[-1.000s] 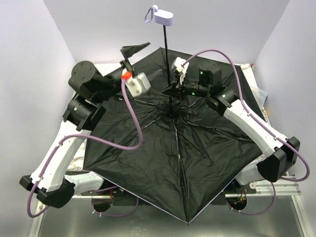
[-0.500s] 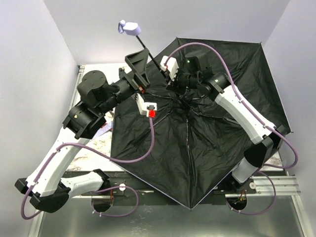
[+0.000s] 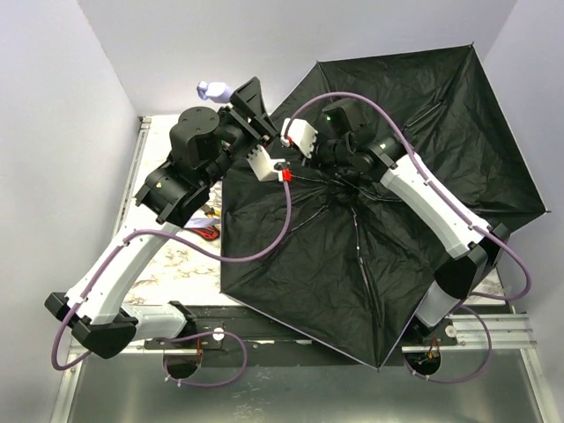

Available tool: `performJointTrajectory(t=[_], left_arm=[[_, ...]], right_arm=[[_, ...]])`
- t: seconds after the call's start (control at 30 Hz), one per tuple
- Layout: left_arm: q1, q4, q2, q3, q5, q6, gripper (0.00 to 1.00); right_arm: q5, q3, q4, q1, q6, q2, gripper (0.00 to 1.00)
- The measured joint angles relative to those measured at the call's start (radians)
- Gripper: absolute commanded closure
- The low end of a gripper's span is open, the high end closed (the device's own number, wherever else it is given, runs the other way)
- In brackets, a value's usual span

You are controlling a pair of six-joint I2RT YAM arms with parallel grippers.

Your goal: Open the umbrella

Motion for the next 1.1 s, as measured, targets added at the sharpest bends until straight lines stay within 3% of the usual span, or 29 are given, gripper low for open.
performJointTrajectory(t=[0.07,0.1,0.2,0.23,0.33,0.4,0.53,0.63,0.7,0.9,1.03,1.1], left_arm=[[0.002,-0.031,0.001,0.010,-0.022,-0.010,0.83],[0.002,-0.073,0.001,0.015,-0.048,-0.008,0.84],[0.003,-0.137,0.004,0.003,-0.065,-0.014,0.27],[-0.002,-0.142,0.001,-0.001,-0.061,-0.033,0.19],[-0.025,-0.159,-0.003,0.008,-0.059,-0.127,0.09],[-0.053,-0.253,0.008,0.077,-0.047,-0.232,0.08],[-0.093,-0.586,0.113,0.460,0.031,-0.534,0.05],[-0.114,-0.713,0.214,0.793,0.148,-0.753,0.05],[-0.115,-0.748,0.229,0.898,0.223,-0.912,0.06],[-0.068,-0.789,0.202,0.897,0.364,-1.310,0.08],[0.108,-0.743,0.223,0.850,0.502,-1.651,0.10],[0.169,-0.732,0.236,0.819,0.534,-1.741,0.11]], right_arm=[[0.032,-0.034,0.004,0.000,-0.022,-0.016,1.00],[0.044,-0.050,0.014,0.000,-0.032,-0.026,1.00],[0.092,-0.079,0.029,0.000,-0.057,-0.051,1.00],[0.108,-0.088,0.032,0.000,-0.069,-0.054,1.00],[0.141,-0.127,0.068,0.000,-0.108,-0.058,1.00],[0.158,-0.156,0.092,0.000,-0.140,-0.060,1.00],[0.158,-0.175,0.163,0.000,-0.187,-0.080,1.00],[0.178,-0.206,0.217,0.001,-0.254,-0.108,1.00],[0.187,-0.256,0.260,0.006,-0.311,-0.131,1.00],[0.190,-0.382,0.359,0.022,-0.443,-0.174,1.00],[0.187,-0.396,0.430,0.024,-0.485,-0.175,1.00],[0.177,-0.396,0.460,0.024,-0.515,-0.180,1.00]])
